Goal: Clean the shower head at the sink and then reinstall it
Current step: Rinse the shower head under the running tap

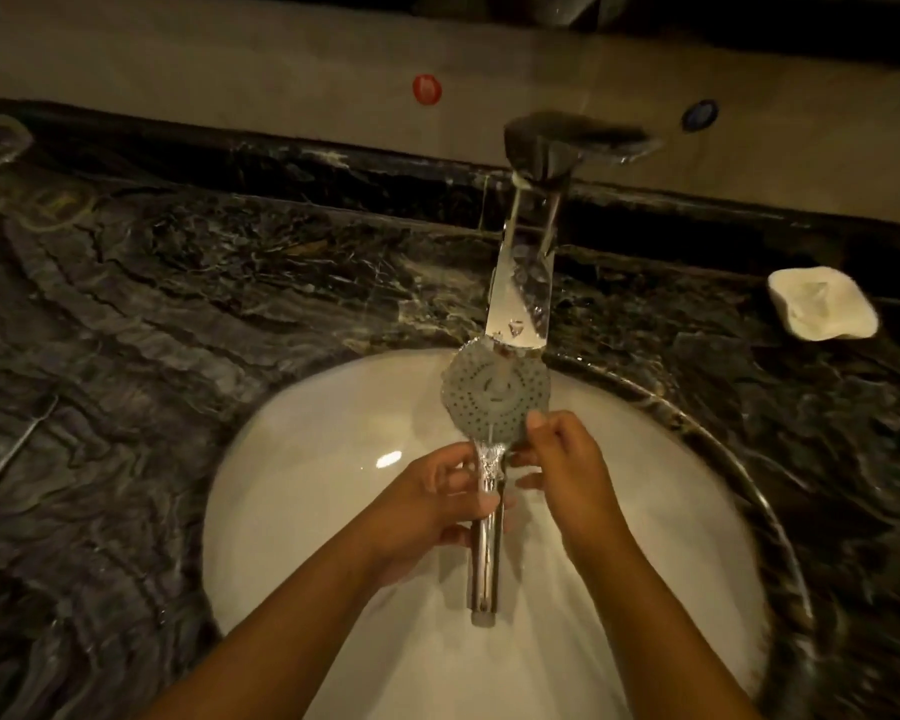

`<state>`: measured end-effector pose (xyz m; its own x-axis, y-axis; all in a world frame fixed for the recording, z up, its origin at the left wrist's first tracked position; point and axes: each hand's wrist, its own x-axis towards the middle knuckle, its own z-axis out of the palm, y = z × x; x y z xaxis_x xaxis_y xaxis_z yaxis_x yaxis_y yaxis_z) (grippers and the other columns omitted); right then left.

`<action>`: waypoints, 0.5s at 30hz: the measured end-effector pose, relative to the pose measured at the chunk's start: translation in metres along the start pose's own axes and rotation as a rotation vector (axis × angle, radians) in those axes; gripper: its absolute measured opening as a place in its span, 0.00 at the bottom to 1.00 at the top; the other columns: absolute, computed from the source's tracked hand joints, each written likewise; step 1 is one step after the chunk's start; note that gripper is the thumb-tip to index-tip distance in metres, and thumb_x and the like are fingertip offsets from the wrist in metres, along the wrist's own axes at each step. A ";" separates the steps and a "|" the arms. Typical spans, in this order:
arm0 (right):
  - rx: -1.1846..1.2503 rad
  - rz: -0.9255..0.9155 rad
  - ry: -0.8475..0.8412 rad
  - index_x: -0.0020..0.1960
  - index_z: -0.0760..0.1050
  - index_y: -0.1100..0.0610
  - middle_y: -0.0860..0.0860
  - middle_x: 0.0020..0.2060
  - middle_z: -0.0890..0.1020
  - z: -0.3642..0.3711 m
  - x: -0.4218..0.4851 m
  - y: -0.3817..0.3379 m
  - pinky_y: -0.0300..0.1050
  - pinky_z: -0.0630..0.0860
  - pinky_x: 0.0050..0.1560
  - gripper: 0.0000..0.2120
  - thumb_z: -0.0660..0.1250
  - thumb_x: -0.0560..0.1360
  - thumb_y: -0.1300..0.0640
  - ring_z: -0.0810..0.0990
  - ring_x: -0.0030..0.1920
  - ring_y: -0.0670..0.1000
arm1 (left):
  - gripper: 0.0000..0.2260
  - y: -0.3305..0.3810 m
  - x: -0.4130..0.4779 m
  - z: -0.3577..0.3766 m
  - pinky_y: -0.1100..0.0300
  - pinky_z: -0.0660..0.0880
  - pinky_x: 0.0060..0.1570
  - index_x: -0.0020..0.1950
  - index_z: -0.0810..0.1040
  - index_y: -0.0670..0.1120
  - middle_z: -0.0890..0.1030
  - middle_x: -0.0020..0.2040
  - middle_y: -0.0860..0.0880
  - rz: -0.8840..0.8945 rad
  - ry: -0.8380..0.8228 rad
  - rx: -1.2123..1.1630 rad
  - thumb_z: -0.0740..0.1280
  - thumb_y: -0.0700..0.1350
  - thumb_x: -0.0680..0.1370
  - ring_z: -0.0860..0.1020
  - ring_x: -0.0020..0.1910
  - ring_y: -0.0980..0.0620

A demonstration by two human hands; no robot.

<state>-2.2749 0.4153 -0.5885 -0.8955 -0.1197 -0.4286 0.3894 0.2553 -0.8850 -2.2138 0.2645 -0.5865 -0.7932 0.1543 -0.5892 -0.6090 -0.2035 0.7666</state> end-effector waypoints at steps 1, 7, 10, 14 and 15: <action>0.062 0.020 -0.034 0.52 0.74 0.55 0.53 0.48 0.85 0.004 0.001 0.007 0.51 0.82 0.47 0.09 0.61 0.82 0.51 0.85 0.48 0.55 | 0.18 -0.001 0.003 -0.002 0.42 0.78 0.58 0.66 0.76 0.49 0.84 0.58 0.41 0.012 -0.002 0.008 0.68 0.35 0.77 0.83 0.57 0.41; 0.280 -0.027 -0.143 0.62 0.76 0.48 0.47 0.52 0.86 0.010 0.005 0.025 0.51 0.83 0.51 0.12 0.64 0.81 0.58 0.86 0.52 0.51 | 0.18 -0.014 0.011 -0.014 0.35 0.74 0.60 0.66 0.76 0.49 0.83 0.56 0.42 0.058 -0.023 0.081 0.70 0.38 0.77 0.83 0.56 0.41; 0.376 -0.027 -0.145 0.63 0.77 0.49 0.48 0.54 0.86 0.010 0.010 0.024 0.56 0.82 0.55 0.14 0.67 0.78 0.58 0.85 0.55 0.53 | 0.19 -0.016 0.013 -0.014 0.33 0.75 0.60 0.66 0.75 0.48 0.82 0.58 0.39 0.083 -0.038 0.086 0.70 0.37 0.77 0.82 0.57 0.37; 0.451 -0.011 -0.167 0.63 0.76 0.51 0.52 0.55 0.86 0.013 0.010 0.027 0.57 0.81 0.54 0.14 0.66 0.78 0.60 0.84 0.56 0.57 | 0.20 -0.014 0.015 -0.016 0.38 0.78 0.58 0.66 0.75 0.49 0.83 0.57 0.40 0.096 -0.040 0.124 0.69 0.34 0.76 0.83 0.55 0.39; 0.473 -0.002 -0.175 0.63 0.76 0.51 0.53 0.55 0.85 0.014 0.010 0.027 0.56 0.81 0.53 0.15 0.67 0.77 0.60 0.84 0.56 0.57 | 0.19 -0.015 0.015 -0.017 0.40 0.78 0.57 0.65 0.75 0.48 0.83 0.57 0.40 0.099 -0.042 0.135 0.69 0.34 0.76 0.83 0.54 0.39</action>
<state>-2.2704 0.4080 -0.6194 -0.8626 -0.2896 -0.4148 0.4787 -0.2026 -0.8543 -2.2172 0.2537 -0.6111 -0.8472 0.1806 -0.4997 -0.5200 -0.0882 0.8496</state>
